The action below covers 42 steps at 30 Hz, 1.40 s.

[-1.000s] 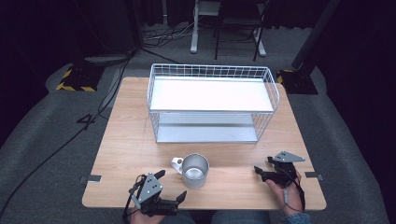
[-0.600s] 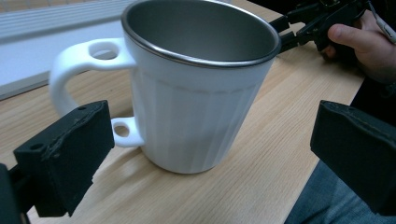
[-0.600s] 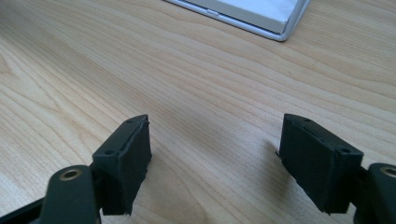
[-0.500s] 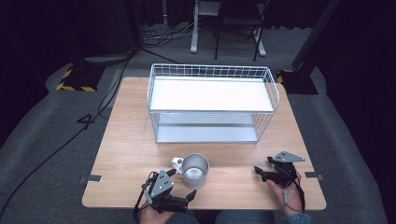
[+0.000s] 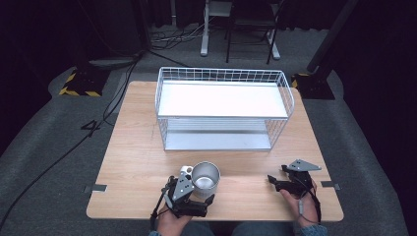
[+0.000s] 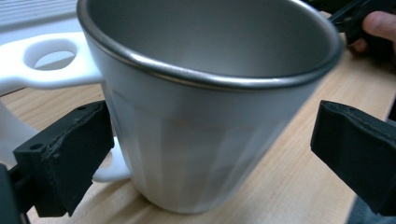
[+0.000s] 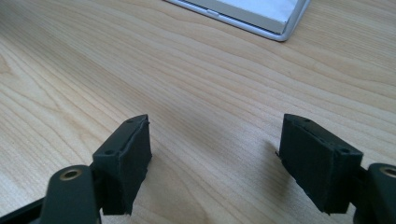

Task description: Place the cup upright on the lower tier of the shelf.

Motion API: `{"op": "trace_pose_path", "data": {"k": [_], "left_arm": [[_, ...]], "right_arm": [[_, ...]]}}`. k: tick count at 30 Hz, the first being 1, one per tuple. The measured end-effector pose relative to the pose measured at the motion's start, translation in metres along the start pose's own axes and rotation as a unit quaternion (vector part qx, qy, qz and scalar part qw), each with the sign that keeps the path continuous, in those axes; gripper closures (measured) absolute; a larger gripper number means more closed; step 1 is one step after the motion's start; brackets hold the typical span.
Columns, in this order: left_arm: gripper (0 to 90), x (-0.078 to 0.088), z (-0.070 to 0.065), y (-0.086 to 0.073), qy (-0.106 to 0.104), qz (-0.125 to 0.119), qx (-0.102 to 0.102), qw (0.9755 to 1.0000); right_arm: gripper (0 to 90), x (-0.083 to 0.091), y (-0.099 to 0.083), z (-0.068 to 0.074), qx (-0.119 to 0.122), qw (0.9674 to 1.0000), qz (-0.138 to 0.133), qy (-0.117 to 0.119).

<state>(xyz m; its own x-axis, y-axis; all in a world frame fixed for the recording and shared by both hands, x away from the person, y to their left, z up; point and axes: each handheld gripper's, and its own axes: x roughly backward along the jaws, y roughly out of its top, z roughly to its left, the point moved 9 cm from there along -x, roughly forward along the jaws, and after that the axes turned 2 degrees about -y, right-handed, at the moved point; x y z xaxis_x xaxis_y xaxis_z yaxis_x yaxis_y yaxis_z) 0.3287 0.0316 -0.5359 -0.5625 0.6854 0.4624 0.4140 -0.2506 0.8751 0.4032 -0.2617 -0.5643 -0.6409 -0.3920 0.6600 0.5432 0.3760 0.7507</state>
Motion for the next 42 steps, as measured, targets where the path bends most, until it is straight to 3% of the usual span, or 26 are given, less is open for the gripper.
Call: {"op": "trace_pose_path", "data": {"k": [7,21,29,33,42], "left_arm": [[0.0,-0.014,0.003,-0.001,0.024,0.014,-0.009,0.9996],[5.9,-0.02,0.006,0.003,0.021,0.011,-0.002,0.9997],[6.9,-0.02,0.006,0.002,0.023,0.013,-0.01,0.9996],[7.7,-0.019,0.006,0.003,0.029,0.011,-0.024,0.9992],[8.4,-0.018,0.005,0.004,0.029,0.016,-0.027,0.9991]], "right_arm": [[24.9,0.0,0.0,0.0,0.0,1.0,0.0,0.0],[25.6,0.0,0.0,0.0,0.0,1.0,-0.001,-0.004],[26.5,0.0,0.0,0.0,0.002,1.0,-0.002,-0.005],[27.4,0.001,0.0,0.0,0.004,1.0,-0.003,-0.006],[27.5,0.001,0.0,0.0,0.005,1.0,-0.004,-0.007]]}}
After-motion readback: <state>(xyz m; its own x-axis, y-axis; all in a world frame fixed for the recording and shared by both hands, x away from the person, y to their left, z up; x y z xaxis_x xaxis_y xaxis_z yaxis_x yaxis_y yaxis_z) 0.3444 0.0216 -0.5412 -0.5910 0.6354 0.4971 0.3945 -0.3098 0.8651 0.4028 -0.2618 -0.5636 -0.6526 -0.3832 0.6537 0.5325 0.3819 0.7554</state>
